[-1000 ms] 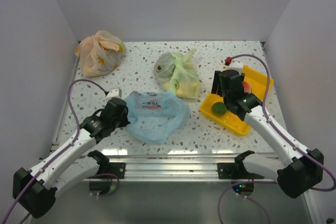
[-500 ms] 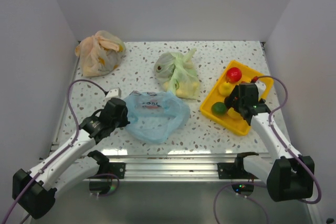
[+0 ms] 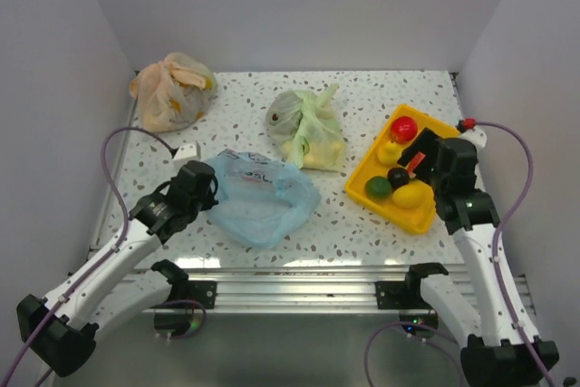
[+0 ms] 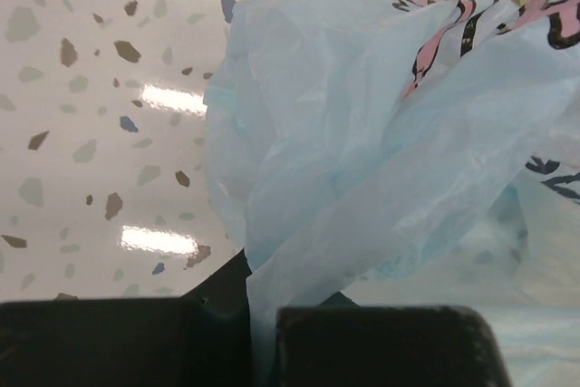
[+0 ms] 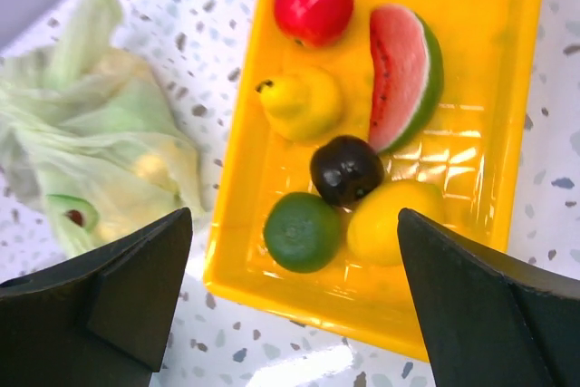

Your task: Untie the knot of the plastic bag and take out the fruit

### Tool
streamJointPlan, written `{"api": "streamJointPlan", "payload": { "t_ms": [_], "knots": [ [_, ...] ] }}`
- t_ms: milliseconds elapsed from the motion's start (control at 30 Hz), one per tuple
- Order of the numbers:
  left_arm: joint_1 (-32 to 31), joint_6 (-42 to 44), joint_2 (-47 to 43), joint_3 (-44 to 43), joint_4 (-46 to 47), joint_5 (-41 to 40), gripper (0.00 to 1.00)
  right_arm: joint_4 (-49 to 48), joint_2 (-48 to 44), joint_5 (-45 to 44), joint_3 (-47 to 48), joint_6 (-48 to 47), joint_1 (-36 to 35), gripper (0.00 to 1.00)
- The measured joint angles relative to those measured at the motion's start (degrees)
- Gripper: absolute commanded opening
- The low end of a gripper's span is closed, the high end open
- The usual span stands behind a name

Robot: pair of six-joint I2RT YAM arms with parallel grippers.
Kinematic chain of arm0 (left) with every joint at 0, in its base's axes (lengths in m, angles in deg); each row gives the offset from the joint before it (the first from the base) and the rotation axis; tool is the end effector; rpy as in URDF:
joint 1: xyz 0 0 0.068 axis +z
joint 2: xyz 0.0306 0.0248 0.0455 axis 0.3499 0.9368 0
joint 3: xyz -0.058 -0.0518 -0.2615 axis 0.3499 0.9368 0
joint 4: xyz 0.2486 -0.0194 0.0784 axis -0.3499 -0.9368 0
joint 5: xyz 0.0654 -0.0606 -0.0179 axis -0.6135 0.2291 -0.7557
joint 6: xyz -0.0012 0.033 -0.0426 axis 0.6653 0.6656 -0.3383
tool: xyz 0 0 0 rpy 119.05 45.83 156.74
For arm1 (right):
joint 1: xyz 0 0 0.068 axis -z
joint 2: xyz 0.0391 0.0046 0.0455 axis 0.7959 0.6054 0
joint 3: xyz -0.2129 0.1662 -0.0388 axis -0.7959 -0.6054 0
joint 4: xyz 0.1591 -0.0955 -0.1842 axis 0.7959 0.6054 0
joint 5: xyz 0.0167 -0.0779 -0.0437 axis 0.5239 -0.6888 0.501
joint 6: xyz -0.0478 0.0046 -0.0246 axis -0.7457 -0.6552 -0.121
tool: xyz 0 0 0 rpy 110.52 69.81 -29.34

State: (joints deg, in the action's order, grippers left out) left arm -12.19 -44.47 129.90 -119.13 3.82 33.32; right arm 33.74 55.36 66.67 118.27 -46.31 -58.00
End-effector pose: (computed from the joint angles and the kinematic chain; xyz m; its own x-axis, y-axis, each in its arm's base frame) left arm 0.1463 -0.0755 0.2626 -0.6317 -0.2938 -0.7173 -0.2229 0.9552 -0.1949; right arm 0.1753 0.0067 0.3205 -0.3566 0.4860 -0.7979 0.3887 0.8538 0.3463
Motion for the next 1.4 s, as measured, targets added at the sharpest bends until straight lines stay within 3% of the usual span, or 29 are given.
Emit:
{"api": "streamJointPlan", "payload": {
  "t_ms": [133,233,333,600,633,667,1100,1400],
  "knots": [
    [0.15,0.28,1.73,-4.83,-2.58,-5.42,0.0,1.68,-4.94,0.92,4.81,-1.29,0.02,0.99],
    [0.48,0.9,1.79,-7.28,-3.74,-8.17,0.14,3.48,-6.97,1.36,9.07,-2.69,0.02,0.99],
    [0.68,1.09,0.24,-7.89,-4.55,-9.01,0.39,5.18,-8.41,1.33,12.81,-3.93,-0.46,0.99],
    [0.68,-0.02,-8.13,-8.5,-8.5,-7.34,0.87,10.1,-9.88,0.66,20.22,-6.51,-2.84,0.99],
    [0.68,-0.11,-9.11,-9.18,-9.33,-6.95,0.97,10.51,-10.05,0.26,21.16,-6.84,-3.13,0.99],
    [0.68,-0.07,-9.9,-10.01,-9.92,-6.56,1.0,10.73,-10.38,-0.04,22.01,-7.15,-3.45,0.99],
    [0.7,2.82,-22.62,-23.56,-12.94,-8.85,1.0,11.19,-23.69,-3.61,23.63,-15.32,-7.45,0.99],
    [0.72,5.99,-32.46,-23.65,-9.38,-14.73,1.0,11.17,-32.57,-5.31,20.28,-20.57,-7.5,0.99]
  ]
}}
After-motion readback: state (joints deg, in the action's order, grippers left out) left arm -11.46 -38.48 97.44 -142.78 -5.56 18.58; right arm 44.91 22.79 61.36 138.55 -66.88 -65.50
